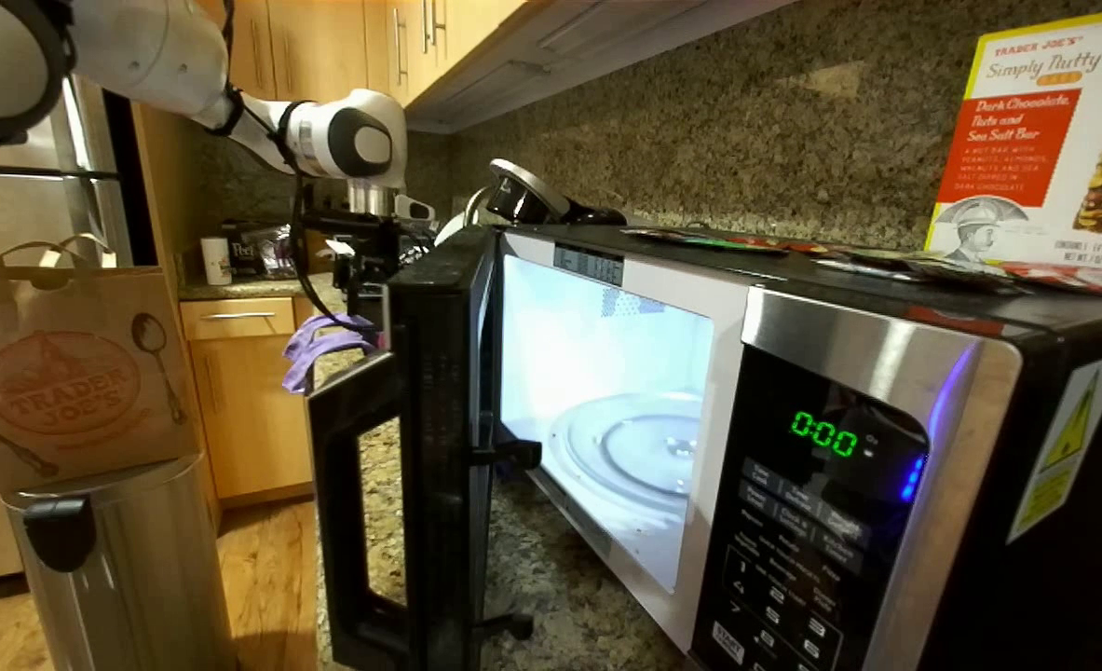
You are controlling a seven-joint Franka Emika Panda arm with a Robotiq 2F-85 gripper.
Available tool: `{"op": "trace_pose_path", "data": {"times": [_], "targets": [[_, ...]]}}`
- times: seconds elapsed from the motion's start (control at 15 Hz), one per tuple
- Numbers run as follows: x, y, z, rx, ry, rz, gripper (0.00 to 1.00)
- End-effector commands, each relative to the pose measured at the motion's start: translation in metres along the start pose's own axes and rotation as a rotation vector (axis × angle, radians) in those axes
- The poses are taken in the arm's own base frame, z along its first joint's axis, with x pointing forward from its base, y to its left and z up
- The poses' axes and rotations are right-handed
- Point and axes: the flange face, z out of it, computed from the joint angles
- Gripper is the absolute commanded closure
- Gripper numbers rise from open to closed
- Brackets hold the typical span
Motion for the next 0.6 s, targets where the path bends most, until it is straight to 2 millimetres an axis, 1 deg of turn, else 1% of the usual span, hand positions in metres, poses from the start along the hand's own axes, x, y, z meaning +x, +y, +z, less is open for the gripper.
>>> {"op": "trace_pose_path", "data": {"times": [0.0,0.13,0.2,0.27,0.33,0.4,0.47,0.53], "targets": [[0.014,-0.003,0.013,0.062,0.008,0.054,0.00],[0.018,-0.002,0.020,0.058,0.019,0.071,0.00],[0.019,-0.002,0.022,0.049,0.018,0.083,0.06],[0.019,0.001,0.022,0.049,0.019,0.086,0.27],[0.020,0.002,0.021,0.046,0.024,0.092,0.30],[0.022,0.000,0.024,0.043,0.027,0.100,0.32],[0.023,0.001,0.024,0.042,0.030,0.105,0.38],[0.022,0.002,0.022,0.036,0.029,0.107,0.46]]}}
